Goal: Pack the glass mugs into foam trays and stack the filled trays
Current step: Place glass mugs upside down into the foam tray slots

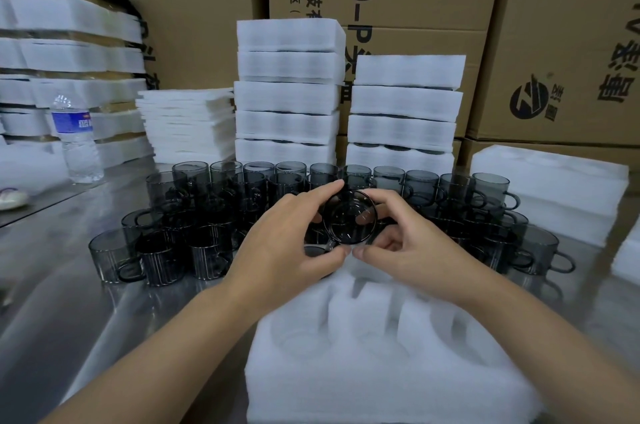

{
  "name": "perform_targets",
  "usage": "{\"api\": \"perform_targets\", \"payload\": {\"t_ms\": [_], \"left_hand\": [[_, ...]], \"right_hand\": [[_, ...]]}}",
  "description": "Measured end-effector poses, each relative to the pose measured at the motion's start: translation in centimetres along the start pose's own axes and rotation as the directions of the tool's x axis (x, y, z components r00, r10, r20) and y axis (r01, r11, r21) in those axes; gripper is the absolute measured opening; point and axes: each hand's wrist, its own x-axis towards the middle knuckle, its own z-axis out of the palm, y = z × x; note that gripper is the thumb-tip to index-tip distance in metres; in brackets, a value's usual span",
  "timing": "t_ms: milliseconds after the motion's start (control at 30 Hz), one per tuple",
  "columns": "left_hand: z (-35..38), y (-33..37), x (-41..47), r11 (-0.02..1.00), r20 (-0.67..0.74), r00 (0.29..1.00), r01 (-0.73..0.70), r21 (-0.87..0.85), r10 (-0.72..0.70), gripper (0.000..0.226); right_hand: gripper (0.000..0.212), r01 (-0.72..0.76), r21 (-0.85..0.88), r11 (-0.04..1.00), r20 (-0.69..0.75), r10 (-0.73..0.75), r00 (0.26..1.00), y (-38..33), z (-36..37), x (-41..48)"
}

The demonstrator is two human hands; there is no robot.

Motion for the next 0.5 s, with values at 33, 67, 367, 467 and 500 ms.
{"api": "perform_targets", "payload": {"t_ms": [33, 67, 367, 467, 500], "left_hand": [[-0.01, 0.02, 0.01, 1.000, 0.000, 1.000, -0.002, -0.001, 0.002, 0.075], [-0.01, 0.04, 0.02, 1.000, 0.001, 1.000, -0.004, -0.002, 0.004, 0.074], [-0.13, 0.23, -0.16, 0.997, 0.086, 0.995, 0.054, -0.062, -0.049, 0.073], [-0.26, 0.27, -0.09, 0.994, 0.133, 0.990, 0.056, -0.089, -0.044, 0.072], [-0.33, 0.25, -0.07, 0.994, 0.170, 0.985, 0.056, -0.095, -0.040, 0.073]], "right_hand": [[0.060, 0.007, 0.001, 1.000, -0.004, -0.007, 1.000, -0.01, 0.02, 0.02], [0.059, 0.016, 0.002, 1.000, -0.011, -0.016, 1.000, -0.05, 0.03, 0.04], [0.060, 0.094, -0.169, 0.981, -0.085, -0.110, 0.990, -0.51, -0.02, -0.09], [0.056, 0.069, -0.154, 0.986, -0.059, -0.079, 0.995, -0.66, -0.13, -0.26], [0.055, 0.049, -0.142, 0.989, -0.042, -0.056, 0.998, -0.67, -0.22, -0.30]]}}
